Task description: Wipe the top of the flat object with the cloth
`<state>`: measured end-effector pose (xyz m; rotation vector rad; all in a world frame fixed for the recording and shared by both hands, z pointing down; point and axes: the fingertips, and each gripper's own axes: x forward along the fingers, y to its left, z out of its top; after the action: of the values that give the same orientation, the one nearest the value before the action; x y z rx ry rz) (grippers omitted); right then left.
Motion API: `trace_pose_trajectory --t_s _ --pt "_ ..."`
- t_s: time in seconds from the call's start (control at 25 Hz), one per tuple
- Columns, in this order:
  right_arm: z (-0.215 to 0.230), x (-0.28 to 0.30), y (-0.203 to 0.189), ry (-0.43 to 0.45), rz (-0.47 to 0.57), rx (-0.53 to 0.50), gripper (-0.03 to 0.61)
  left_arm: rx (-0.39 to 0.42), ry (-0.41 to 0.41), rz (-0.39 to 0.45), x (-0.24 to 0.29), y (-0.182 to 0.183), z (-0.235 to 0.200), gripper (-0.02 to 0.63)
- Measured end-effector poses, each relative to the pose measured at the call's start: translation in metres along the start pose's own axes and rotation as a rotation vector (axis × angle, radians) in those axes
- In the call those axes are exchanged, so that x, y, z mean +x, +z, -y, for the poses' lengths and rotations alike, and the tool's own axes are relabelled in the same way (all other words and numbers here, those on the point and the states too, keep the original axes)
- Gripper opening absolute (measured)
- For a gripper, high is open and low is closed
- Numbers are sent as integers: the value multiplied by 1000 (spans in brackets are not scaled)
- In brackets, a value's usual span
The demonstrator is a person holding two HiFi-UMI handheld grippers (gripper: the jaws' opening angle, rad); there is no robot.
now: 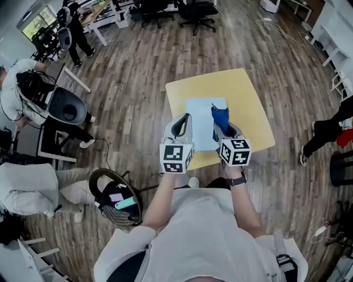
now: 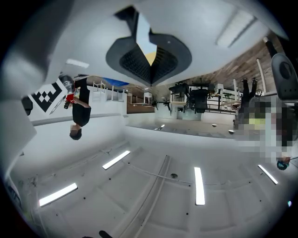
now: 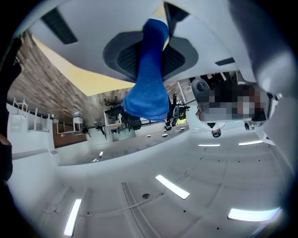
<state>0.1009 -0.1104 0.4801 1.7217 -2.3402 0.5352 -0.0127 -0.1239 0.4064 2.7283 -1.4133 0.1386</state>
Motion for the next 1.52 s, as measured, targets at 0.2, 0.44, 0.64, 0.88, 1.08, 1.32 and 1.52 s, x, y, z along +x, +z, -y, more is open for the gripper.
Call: trace_pose_trajectory --t_s 0.2,0.44,0.64,0.88,1.08,1.32,1.52 --pt "5 36 -13 65 -85 -44 78 -38 4 -41 32 -15 -16 3" --pt "13 90 -16 178 -165 -300 77 -90 41 -57 67 -30 -28 3" --pt "20 156 -38 216 -290 -550 77 -78 53 -4 79 -34 -41 3" --pt "7 248 -73 244 -373 -918 77 -94 172 -63 76 -62 -87 3" --pt "-7 295 -117 318 -461 -1098 77 -108 256 -130 63 -82 -105 3" --pt "-6 315 -142 342 -479 -1181 77 -130 250 -147 67 -91 -107 3" --pt "22 306 -135 285 -487 -1153 77 -125 197 -143 85 -93 -98 3"
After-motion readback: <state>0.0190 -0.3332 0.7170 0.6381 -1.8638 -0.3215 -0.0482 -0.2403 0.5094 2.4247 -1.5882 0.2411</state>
